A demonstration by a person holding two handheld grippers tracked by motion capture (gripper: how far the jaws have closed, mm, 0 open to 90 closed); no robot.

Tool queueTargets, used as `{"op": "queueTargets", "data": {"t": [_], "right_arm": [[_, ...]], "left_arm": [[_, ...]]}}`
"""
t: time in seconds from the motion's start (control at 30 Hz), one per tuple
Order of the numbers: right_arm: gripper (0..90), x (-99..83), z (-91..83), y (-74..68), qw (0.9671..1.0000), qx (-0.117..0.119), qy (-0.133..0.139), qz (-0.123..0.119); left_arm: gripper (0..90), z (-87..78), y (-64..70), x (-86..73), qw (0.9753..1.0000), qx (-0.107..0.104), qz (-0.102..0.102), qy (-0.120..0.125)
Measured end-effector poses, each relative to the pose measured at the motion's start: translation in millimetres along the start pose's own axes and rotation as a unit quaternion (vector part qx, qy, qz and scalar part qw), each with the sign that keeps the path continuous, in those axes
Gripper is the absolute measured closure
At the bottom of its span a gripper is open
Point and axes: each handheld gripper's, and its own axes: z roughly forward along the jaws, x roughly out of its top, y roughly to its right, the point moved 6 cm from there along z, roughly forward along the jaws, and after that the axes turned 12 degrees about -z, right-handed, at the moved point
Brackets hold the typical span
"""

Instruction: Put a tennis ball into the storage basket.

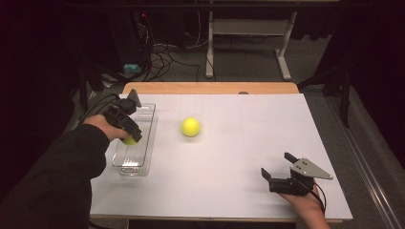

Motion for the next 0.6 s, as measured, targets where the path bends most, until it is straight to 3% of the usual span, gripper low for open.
{"op": "queueTargets", "data": {"t": [0.4,0.6], "right_arm": [[0.3,-0.1,1.1,-1.3,1.0000,0.003,0.000,-0.002],[0.5,-0.8,2.0,-3.0,1.0000,0.007,-0.004,-0.004]], "left_arm": [[27.0,5.7,-8.2,28.9,0.9996,0.003,-0.027,0.006],[26.8,21.0,-9.4,39.6,0.9993,0.015,-0.034,-0.001]]}}
